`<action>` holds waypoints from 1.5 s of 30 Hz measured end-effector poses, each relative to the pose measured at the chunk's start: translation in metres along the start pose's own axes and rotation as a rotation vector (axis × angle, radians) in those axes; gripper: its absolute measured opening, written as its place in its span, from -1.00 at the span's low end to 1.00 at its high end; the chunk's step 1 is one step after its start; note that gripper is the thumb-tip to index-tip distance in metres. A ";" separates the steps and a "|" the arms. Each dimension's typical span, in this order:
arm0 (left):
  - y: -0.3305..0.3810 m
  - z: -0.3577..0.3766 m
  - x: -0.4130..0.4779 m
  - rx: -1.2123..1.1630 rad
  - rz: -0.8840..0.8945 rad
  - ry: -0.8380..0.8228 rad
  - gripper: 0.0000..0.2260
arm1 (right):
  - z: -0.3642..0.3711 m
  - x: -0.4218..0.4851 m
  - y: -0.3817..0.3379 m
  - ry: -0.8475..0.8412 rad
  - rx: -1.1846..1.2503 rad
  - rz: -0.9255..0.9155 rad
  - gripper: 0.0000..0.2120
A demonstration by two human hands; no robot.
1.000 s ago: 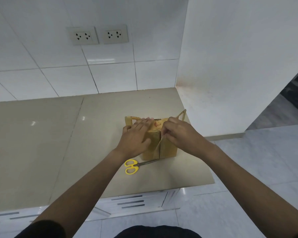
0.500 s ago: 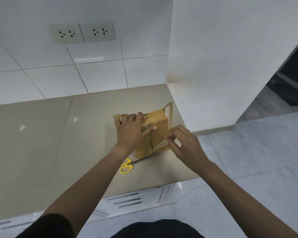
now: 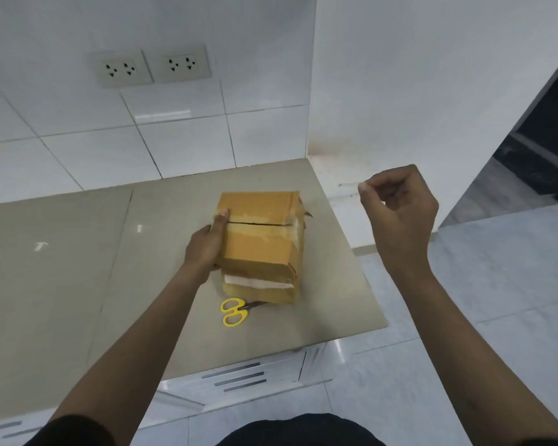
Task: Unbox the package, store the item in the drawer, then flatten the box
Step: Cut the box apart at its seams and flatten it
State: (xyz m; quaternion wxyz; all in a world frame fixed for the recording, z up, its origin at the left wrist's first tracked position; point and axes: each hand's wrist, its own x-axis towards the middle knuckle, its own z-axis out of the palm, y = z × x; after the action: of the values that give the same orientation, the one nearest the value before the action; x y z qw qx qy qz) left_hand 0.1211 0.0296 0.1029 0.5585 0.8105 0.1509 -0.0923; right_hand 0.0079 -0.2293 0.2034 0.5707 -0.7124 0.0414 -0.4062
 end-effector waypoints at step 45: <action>-0.058 0.008 0.019 -0.015 -0.292 0.061 -0.17 | -0.087 -0.105 0.195 -0.092 -0.682 1.188 -0.17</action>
State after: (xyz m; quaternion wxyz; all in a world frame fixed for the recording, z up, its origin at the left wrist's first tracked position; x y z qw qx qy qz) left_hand 0.1190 0.0441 0.0426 0.5403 0.7781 0.2850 -0.1466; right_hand -0.0379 -0.3096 -0.0164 0.4415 -0.7255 0.5263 0.0421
